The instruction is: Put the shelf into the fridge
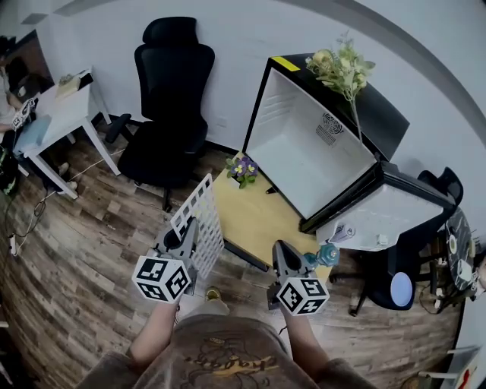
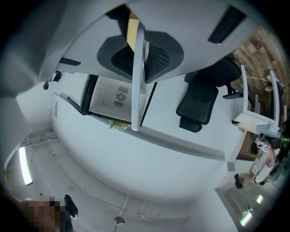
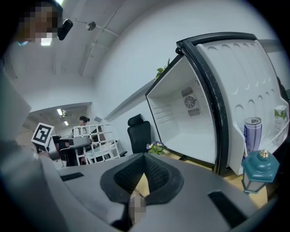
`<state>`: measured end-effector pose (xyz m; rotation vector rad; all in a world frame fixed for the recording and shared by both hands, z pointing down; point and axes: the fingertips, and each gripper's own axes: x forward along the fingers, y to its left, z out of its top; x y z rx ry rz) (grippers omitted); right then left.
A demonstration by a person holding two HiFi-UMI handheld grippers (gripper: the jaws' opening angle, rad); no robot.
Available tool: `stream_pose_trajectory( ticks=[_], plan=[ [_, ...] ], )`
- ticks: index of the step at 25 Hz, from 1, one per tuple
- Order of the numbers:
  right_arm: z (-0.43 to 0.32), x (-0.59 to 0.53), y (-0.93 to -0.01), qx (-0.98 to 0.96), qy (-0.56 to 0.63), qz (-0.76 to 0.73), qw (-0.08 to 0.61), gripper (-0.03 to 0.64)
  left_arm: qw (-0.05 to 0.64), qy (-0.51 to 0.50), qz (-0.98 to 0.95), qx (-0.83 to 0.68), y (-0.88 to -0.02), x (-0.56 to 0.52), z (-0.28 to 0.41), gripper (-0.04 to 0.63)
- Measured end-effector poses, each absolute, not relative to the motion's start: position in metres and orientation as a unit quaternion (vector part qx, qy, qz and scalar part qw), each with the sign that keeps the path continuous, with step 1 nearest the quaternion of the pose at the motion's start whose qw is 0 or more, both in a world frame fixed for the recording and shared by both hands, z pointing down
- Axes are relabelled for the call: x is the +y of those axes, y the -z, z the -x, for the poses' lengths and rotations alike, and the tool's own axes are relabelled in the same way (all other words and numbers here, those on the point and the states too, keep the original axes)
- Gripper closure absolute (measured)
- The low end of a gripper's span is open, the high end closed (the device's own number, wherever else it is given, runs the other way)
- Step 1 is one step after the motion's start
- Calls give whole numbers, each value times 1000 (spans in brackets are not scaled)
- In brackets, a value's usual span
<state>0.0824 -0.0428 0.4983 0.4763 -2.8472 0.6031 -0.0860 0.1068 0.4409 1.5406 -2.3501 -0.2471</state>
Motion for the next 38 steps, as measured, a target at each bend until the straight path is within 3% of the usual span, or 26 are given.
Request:
stream_pose_trajectory(
  ticks=[16,38],
  plan=[
    [-71,-80,-496,-955,-213,-187,85,621,173,86,-569,-799,-433,53,103,548],
    [-46,-152,-489,-957,-219,-176,67,621,141,98,-586,-792,-402,-38,121,548]
  ],
)
